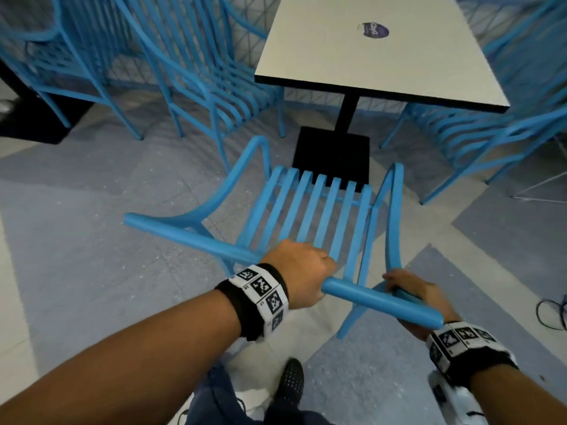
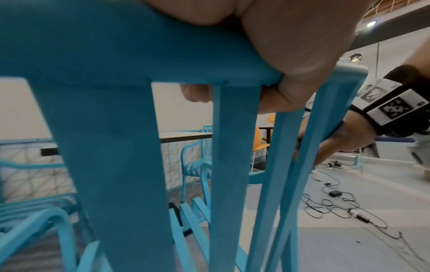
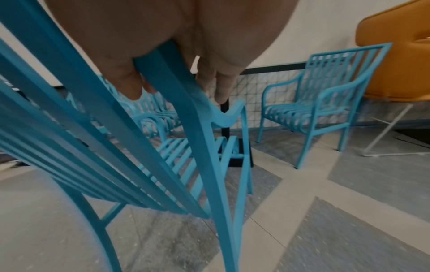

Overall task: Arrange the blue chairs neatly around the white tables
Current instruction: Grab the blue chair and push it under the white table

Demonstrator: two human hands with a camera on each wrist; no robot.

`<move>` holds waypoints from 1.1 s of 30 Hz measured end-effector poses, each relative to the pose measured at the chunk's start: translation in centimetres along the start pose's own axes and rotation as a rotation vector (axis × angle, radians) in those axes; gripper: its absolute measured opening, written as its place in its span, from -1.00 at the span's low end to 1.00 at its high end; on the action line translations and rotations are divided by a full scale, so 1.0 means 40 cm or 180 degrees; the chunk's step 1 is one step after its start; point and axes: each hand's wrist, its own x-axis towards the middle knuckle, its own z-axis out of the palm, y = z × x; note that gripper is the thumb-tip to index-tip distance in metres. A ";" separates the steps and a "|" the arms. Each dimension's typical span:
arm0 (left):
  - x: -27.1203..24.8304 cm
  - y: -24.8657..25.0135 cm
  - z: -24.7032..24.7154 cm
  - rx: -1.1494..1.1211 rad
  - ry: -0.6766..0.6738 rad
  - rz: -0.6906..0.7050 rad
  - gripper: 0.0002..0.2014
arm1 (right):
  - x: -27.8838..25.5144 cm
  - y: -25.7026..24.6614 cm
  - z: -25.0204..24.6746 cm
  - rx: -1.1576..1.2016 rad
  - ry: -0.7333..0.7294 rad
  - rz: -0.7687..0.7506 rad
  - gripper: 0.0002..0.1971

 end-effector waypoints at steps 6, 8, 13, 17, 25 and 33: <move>0.038 0.089 0.065 -0.0182 0.0069 0.0147 -0.83 | -0.082 0.039 -0.002 -0.0507 0.0022 0.0622 -0.53; 0.045 0.110 0.083 -0.0220 0.0046 0.0150 -0.84 | -0.100 0.046 0.000 -0.0555 -0.0029 0.0714 -0.48; 0.058 0.157 0.115 -0.0272 -0.0126 0.0191 -0.82 | -0.146 0.091 -0.007 -0.0775 -0.0358 0.1079 -0.45; 0.069 0.169 0.127 -0.0335 -0.0159 0.0159 -0.80 | -0.150 0.112 -0.049 -0.1434 -0.1118 0.1619 -0.38; 0.008 0.019 0.096 -0.0197 -0.0640 -0.0237 -0.67 | -0.095 -0.060 -0.164 -0.1105 -0.0177 0.1363 -0.69; -0.160 -0.206 0.083 0.0485 -0.0696 -0.1452 -0.66 | -0.099 -0.198 0.046 -0.1965 -0.1015 0.0859 -0.60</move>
